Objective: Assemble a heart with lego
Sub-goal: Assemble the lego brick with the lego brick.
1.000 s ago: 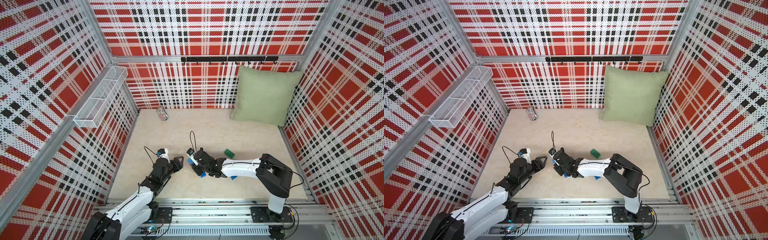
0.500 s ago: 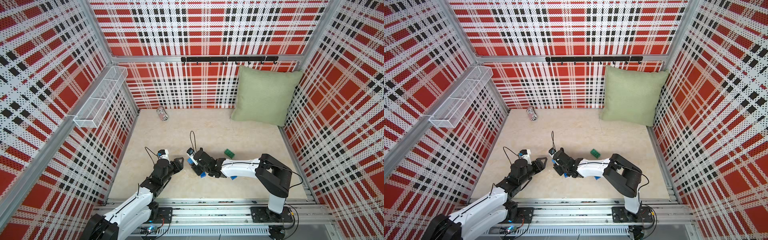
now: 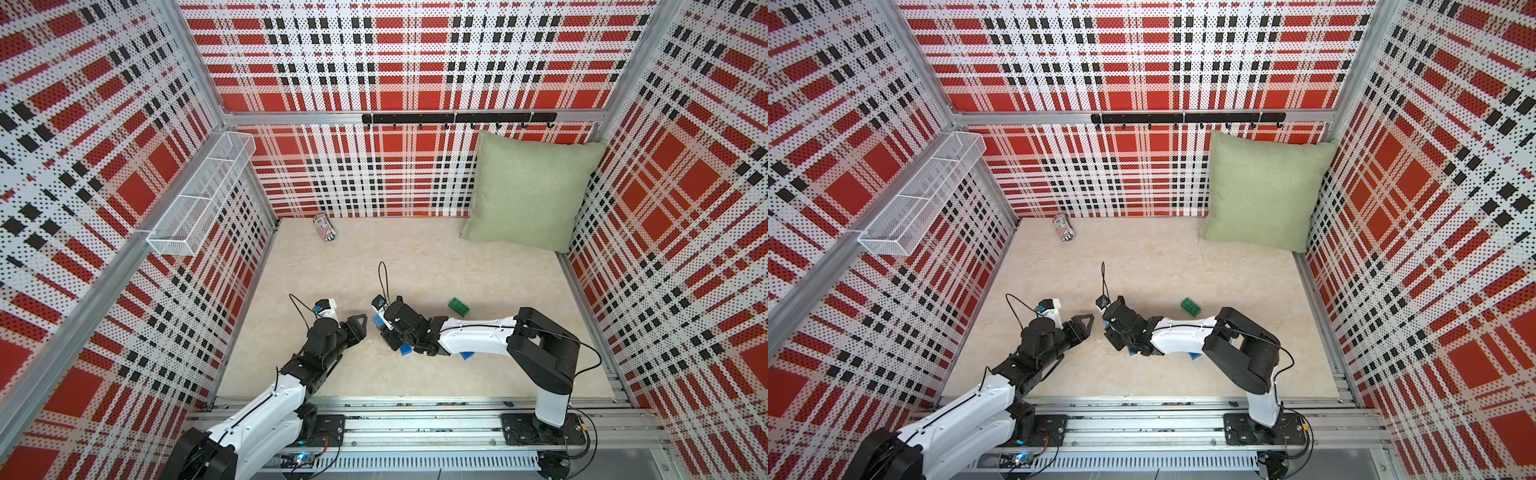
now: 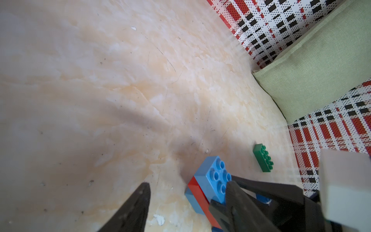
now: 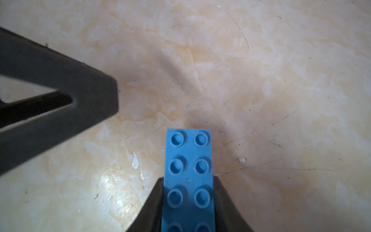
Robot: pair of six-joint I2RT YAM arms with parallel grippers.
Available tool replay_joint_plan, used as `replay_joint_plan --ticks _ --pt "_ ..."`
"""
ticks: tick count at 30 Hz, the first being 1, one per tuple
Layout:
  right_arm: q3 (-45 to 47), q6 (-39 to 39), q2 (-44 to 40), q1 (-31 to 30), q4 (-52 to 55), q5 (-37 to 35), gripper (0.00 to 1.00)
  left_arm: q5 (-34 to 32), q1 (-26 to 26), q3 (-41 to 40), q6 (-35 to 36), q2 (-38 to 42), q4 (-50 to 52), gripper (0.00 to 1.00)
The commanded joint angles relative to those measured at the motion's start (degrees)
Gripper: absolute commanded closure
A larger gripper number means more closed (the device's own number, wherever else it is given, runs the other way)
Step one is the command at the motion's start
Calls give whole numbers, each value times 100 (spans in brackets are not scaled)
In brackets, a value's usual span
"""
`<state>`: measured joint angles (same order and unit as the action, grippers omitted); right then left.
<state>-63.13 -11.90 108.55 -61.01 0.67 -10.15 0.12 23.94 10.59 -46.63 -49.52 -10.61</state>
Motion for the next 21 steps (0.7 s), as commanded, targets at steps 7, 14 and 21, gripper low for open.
replay_joint_plan --ticks 7,14,21 --pt "380 -146 787 22 1713 329 68 -122 37 -13 -30 74 9 35" --pt "165 -156 626 152 1774 290 64 -179 49 -4 -65 31 -70 35" --pt "-201 -93 274 151 1606 103 56 -187 49 31 -47 9 -88 35"
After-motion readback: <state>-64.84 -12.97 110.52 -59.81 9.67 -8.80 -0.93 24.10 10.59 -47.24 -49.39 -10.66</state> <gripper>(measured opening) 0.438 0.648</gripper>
